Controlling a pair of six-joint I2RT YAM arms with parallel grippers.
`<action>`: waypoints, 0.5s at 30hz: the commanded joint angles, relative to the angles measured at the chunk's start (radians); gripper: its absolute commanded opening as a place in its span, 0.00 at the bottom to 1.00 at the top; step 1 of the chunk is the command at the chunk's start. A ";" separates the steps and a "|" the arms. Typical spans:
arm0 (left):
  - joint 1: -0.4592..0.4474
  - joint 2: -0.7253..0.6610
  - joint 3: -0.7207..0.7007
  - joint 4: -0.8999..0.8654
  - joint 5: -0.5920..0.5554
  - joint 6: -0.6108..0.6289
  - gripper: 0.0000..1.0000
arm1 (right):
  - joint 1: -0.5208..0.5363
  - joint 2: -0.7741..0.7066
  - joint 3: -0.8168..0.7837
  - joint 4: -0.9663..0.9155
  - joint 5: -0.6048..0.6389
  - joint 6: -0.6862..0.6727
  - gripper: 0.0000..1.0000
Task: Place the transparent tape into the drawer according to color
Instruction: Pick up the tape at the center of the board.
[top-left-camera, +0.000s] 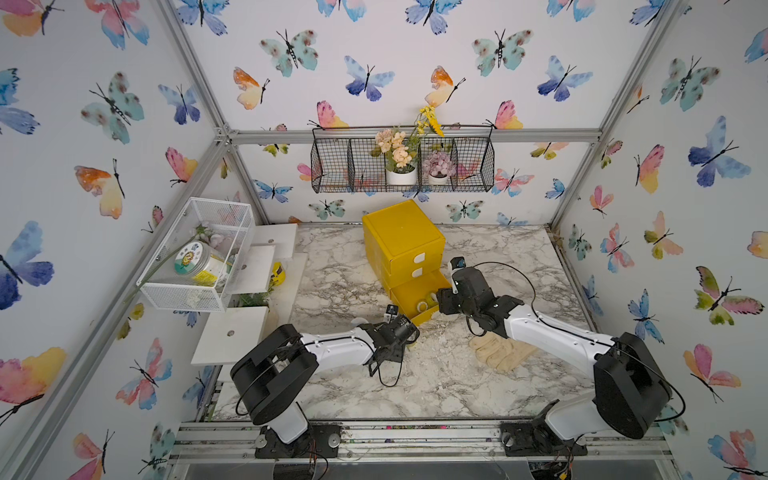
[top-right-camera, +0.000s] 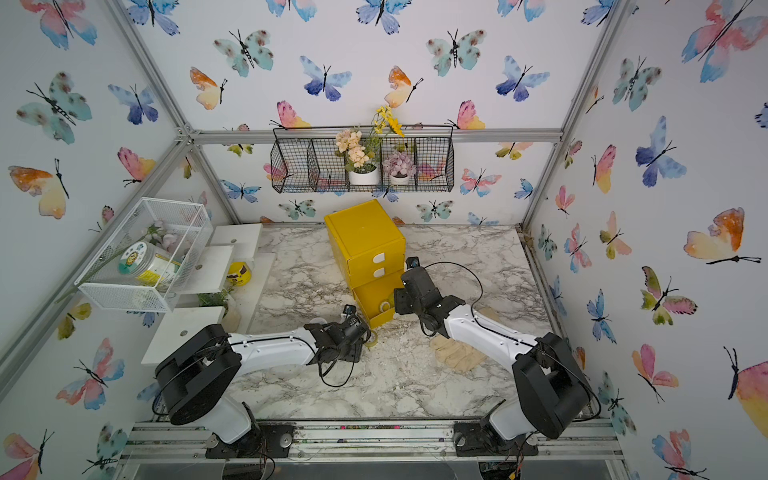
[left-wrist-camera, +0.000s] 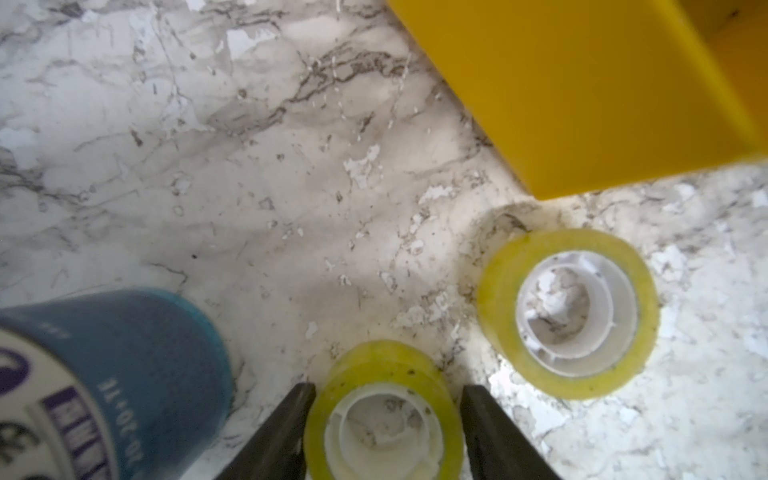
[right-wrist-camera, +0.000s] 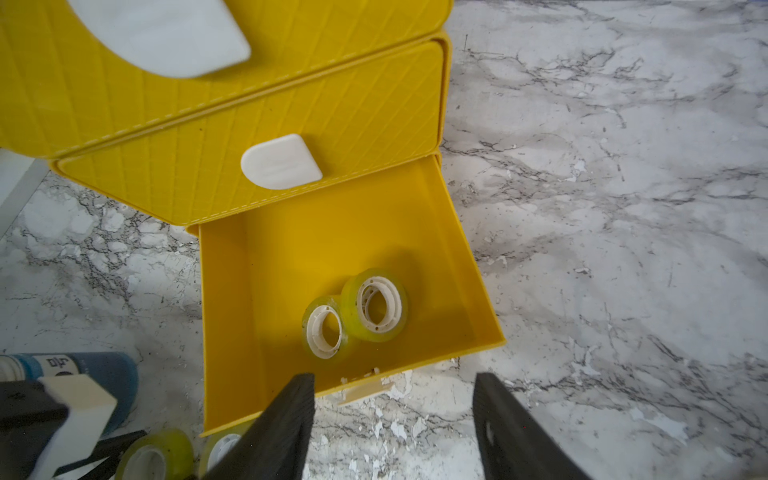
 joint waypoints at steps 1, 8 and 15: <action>-0.007 0.021 -0.014 -0.035 -0.005 0.005 0.54 | -0.003 -0.023 -0.011 -0.006 0.024 0.003 0.66; -0.009 -0.094 -0.019 -0.097 0.004 -0.012 0.46 | -0.003 -0.031 -0.024 0.002 0.031 0.006 0.66; 0.008 -0.307 0.022 -0.193 0.012 -0.018 0.47 | -0.003 -0.051 -0.049 0.010 0.025 0.019 0.66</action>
